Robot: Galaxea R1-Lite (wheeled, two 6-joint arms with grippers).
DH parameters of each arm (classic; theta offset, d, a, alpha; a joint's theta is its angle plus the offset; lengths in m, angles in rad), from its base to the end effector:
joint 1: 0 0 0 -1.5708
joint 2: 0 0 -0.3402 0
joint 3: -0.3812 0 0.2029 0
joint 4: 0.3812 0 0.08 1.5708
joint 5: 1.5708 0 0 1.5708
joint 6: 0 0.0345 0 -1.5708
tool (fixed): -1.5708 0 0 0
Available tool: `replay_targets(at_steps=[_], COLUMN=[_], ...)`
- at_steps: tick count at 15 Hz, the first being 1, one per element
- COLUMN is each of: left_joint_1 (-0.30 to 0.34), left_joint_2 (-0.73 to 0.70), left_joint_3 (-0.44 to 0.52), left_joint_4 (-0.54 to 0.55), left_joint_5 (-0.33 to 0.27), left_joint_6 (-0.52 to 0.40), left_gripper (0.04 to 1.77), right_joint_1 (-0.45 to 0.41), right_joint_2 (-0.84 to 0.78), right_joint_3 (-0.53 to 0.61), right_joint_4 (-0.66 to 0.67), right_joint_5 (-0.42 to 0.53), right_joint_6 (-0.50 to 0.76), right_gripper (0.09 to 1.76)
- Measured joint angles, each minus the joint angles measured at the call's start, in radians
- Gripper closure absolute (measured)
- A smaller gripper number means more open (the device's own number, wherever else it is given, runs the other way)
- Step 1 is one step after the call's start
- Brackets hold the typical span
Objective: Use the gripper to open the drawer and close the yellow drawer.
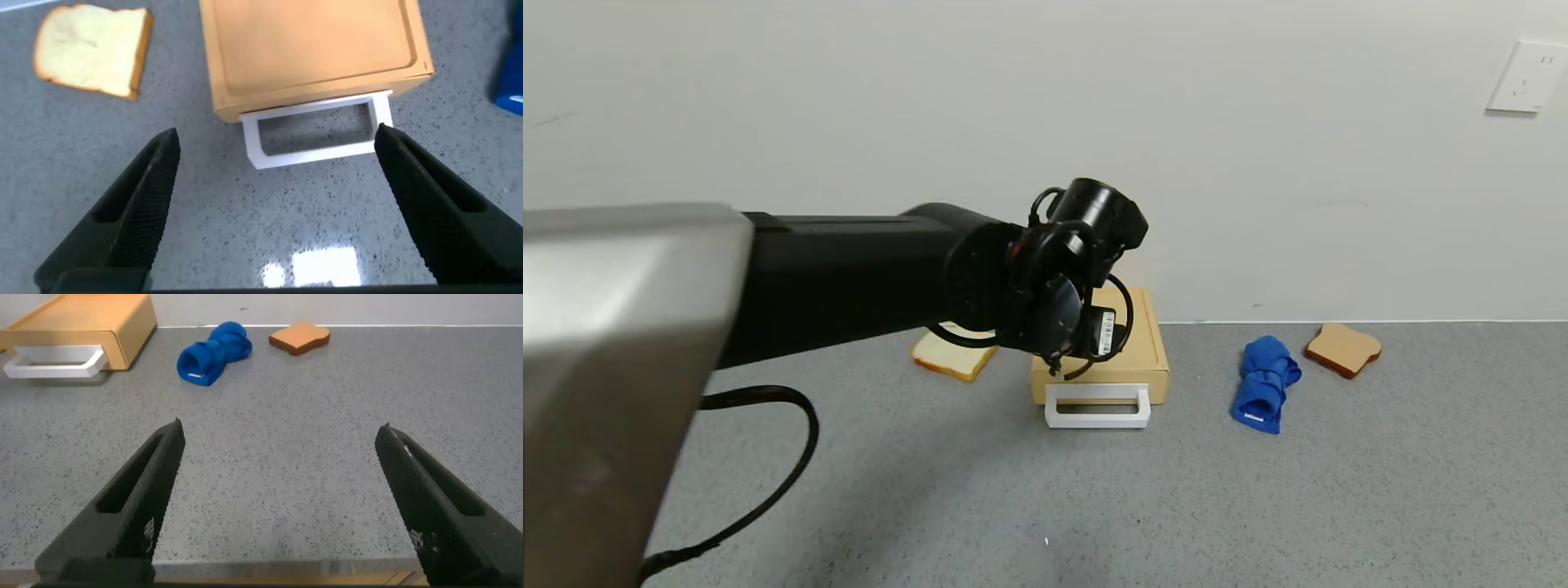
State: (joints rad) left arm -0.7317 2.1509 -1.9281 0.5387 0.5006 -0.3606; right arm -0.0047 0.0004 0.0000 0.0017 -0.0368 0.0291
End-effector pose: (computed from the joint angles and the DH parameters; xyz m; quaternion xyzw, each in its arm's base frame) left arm 0.3583 -0.2995 0.2405 0.0459 0.3176 -0.0509 0.9458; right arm -0.0374 -0.0011 0.0753 0.0145 0.0007 -0.0208 0.9997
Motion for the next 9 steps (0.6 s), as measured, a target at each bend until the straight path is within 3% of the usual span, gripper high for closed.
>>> replay_targets(at_steps=[5, 9], left_joint_1=[0.006, 0.035], left_joint_2=[-0.229, -0.446], left_joint_3=[0.134, 0.296], left_joint_4=[0.009, 0.003], left_joint_5=[0.0, -0.016], left_joint_6=[0.05, 0.087], left_gripper=[0.09, 0.09], right_joint_1=[0.0, 0.0], right_joint_2=[0.0, 0.0], right_joint_3=[0.0, 0.0], right_joint_4=[0.0, 0.0], right_joint_5=[0.0, 0.0], right_joint_6=[0.0, 0.0], right_gripper=[0.14, 0.14])
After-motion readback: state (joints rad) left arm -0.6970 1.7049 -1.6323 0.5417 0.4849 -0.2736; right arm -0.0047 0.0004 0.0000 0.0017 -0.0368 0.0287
